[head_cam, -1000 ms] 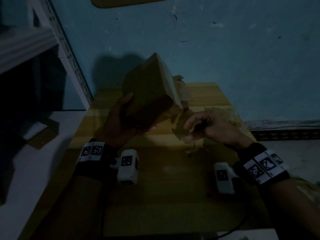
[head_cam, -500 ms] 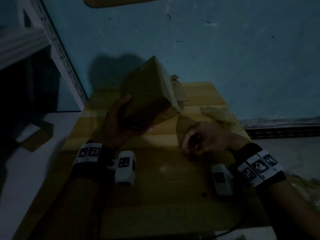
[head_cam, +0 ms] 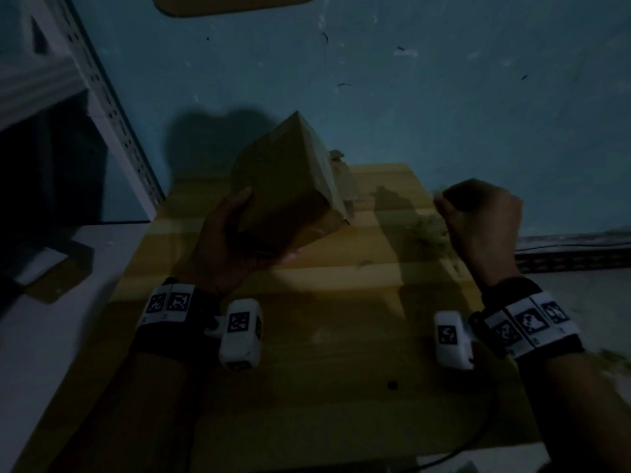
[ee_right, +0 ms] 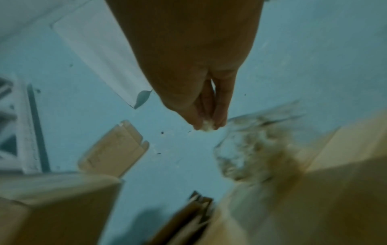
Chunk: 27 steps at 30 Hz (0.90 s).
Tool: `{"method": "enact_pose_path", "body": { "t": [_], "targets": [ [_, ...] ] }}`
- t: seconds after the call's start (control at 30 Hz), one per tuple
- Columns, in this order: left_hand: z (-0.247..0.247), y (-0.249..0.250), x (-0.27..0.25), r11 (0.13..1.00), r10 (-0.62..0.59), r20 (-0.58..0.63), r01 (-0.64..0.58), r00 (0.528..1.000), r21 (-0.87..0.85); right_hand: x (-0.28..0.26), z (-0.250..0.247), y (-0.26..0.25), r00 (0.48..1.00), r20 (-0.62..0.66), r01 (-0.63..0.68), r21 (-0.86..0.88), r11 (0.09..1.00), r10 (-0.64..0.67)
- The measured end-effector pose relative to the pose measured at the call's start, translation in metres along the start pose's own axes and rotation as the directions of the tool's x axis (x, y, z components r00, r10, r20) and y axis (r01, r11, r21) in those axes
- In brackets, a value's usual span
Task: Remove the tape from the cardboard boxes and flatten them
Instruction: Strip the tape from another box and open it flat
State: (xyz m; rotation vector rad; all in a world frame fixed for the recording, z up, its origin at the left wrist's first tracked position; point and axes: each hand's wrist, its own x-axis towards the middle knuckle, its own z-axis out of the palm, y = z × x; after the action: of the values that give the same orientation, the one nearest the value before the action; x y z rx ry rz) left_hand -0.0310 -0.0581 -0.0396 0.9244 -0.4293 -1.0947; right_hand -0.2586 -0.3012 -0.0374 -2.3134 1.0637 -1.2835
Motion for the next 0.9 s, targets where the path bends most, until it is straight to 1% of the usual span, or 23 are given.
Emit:
{"method": "enact_pose_path", "body": {
  "t": [0.03,0.1,0.2,0.27,0.3,0.37,0.47,0.57,0.63,0.67,0.7,0.73,0.8,0.83,0.9],
  "targets": [
    [0.000,0.000,0.001,1.000,-0.003,-0.007,0.003,1.000,-0.008,-0.001,0.001,0.005,1.000,0.019,0.011,-0.041,0.999,-0.011],
    [0.001,-0.001,0.001,1.000,-0.009,-0.008,0.009,1.000,-0.012,-0.003,0.007,0.014,0.993,0.120,-0.013,-0.093,0.996,0.024],
    [0.002,-0.002,0.002,1.000,-0.010,-0.005,0.010,1.000,-0.003,-0.004,0.014,0.020,0.951,0.288,-0.082,-0.119,0.990,0.114],
    [0.002,-0.003,0.003,1.000,-0.015,-0.009,0.015,1.000,-0.015,-0.006,0.016,0.013,0.921,0.361,-0.105,-0.135,0.985,0.147],
    [0.002,-0.004,0.004,1.000,-0.017,-0.011,0.017,1.000,-0.024,-0.007,0.018,0.011,0.915,0.375,-0.096,-0.159,0.983,0.150],
    [0.000,-0.004,0.004,0.999,-0.016,-0.010,0.015,1.000,-0.032,-0.007,0.020,0.009,0.928,0.348,-0.076,-0.175,0.982,0.133],
    [0.000,-0.004,0.004,0.999,-0.027,-0.007,0.027,1.000,-0.020,-0.005,0.016,0.007,0.970,0.225,-0.065,-0.130,0.989,0.093],
    [0.000,-0.004,0.004,0.999,-0.026,0.005,0.026,1.000,-0.022,-0.005,0.011,0.000,0.988,0.137,-0.052,-0.095,0.994,0.065],
    [-0.001,-0.004,0.005,0.999,-0.015,0.010,0.015,1.000,-0.034,-0.006,0.011,-0.010,0.998,0.064,-0.028,-0.003,1.000,0.028],
    [0.000,-0.004,0.005,0.999,-0.009,0.008,0.010,1.000,-0.049,-0.006,0.011,-0.015,0.998,0.065,-0.021,0.080,0.997,0.016],
    [0.000,-0.004,0.006,0.998,-0.005,0.009,0.005,1.000,-0.060,-0.007,0.012,-0.020,0.994,0.108,-0.041,0.196,0.980,0.020],
    [0.001,-0.005,0.006,0.998,-0.003,0.013,0.004,1.000,-0.066,-0.009,0.012,-0.027,0.980,0.198,-0.084,0.325,0.942,0.019],
    [0.002,-0.007,0.007,0.997,-0.006,0.005,0.007,1.000,-0.072,-0.015,0.012,-0.042,0.923,0.383,-0.179,0.527,0.831,-0.044],
    [0.000,-0.007,0.008,0.998,-0.015,-0.005,0.015,1.000,-0.067,-0.019,0.013,-0.048,0.899,0.431,-0.211,0.585,0.783,-0.079],
    [0.005,-0.008,0.008,0.999,-0.034,-0.028,0.033,0.999,-0.036,-0.026,0.018,-0.055,0.887,0.449,-0.237,0.637,0.734,-0.104]
  ]
}}
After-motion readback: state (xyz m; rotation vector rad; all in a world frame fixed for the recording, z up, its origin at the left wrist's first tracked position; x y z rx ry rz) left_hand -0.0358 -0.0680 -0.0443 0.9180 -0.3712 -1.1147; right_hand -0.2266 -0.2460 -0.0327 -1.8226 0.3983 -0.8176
